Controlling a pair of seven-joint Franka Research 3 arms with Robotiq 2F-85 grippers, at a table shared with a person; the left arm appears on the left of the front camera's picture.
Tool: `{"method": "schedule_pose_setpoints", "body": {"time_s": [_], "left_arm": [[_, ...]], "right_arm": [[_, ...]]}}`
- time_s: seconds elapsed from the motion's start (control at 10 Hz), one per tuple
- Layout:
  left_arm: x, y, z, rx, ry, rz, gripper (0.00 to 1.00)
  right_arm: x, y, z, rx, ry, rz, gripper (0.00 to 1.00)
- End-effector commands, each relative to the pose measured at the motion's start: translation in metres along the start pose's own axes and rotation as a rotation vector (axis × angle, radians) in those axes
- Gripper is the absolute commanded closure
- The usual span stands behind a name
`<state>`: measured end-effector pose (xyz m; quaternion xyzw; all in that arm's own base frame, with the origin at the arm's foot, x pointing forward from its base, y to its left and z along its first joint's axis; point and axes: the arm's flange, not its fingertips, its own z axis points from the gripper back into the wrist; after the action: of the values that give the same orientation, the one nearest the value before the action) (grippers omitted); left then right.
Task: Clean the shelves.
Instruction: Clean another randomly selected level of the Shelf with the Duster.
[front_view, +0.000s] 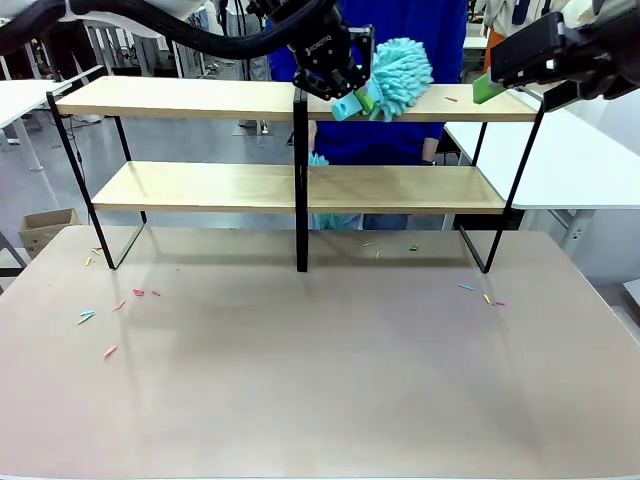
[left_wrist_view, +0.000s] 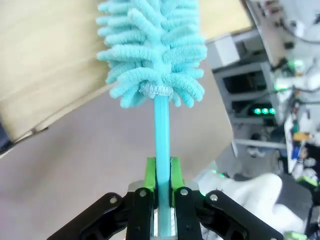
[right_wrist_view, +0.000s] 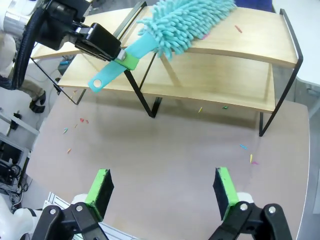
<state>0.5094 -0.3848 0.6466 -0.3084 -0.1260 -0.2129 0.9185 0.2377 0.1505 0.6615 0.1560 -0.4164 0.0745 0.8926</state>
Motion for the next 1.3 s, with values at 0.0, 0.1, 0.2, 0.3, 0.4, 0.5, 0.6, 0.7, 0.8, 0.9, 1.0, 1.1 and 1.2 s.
{"method": "schedule_pose_setpoints", "body": {"time_s": [0.0,0.1,0.2,0.3,0.4,0.5,0.6,0.7,0.8,0.9,1.0,1.1,1.2], "left_arm": [[0.008,-0.005,0.001,-0.080,0.112,-0.093,0.87],[0.011,-0.010,-0.002,-0.111,0.213,-0.139,0.87],[0.010,-0.010,-0.001,-0.108,0.320,-0.186,0.87],[0.004,-0.007,0.006,-0.124,0.504,-0.255,0.87],[-0.006,-0.002,0.023,-0.215,0.703,-0.351,0.87],[-0.015,0.005,0.042,-0.310,0.739,-0.405,0.87],[-0.020,0.008,0.053,-0.326,0.697,-0.420,0.87],[-0.024,0.010,0.059,-0.352,0.693,-0.435,0.87],[-0.025,0.013,0.062,-0.348,0.675,-0.427,0.87],[-0.025,0.018,0.067,-0.351,0.654,-0.416,0.87],[-0.029,0.030,0.079,-0.342,0.608,-0.403,0.87],[-0.039,0.049,0.103,-0.344,0.553,-0.401,0.87],[-0.057,0.073,0.137,-0.344,0.479,-0.388,0.87]], "right_arm": [[0.000,-0.001,0.000,0.000,0.000,-0.002,0.00],[0.000,-0.001,0.000,0.000,0.000,-0.002,0.00],[0.000,-0.001,0.000,0.000,0.000,-0.002,0.00],[0.000,-0.001,0.000,0.000,0.000,-0.002,0.00],[0.000,-0.001,0.000,0.000,0.000,-0.002,0.00],[0.000,-0.001,0.000,0.000,0.000,-0.002,0.00],[0.000,-0.001,0.000,0.000,0.000,-0.002,0.00],[0.000,-0.001,0.000,0.000,0.000,-0.002,0.00],[0.000,-0.001,0.000,0.000,0.000,-0.002,0.00],[0.000,-0.001,0.000,0.000,0.000,-0.002,0.00],[0.000,-0.001,0.000,0.000,0.000,-0.002,0.00],[0.000,-0.001,0.000,0.000,0.000,-0.002,0.00],[0.000,-0.001,0.000,0.000,0.000,-0.002,0.00]]}}
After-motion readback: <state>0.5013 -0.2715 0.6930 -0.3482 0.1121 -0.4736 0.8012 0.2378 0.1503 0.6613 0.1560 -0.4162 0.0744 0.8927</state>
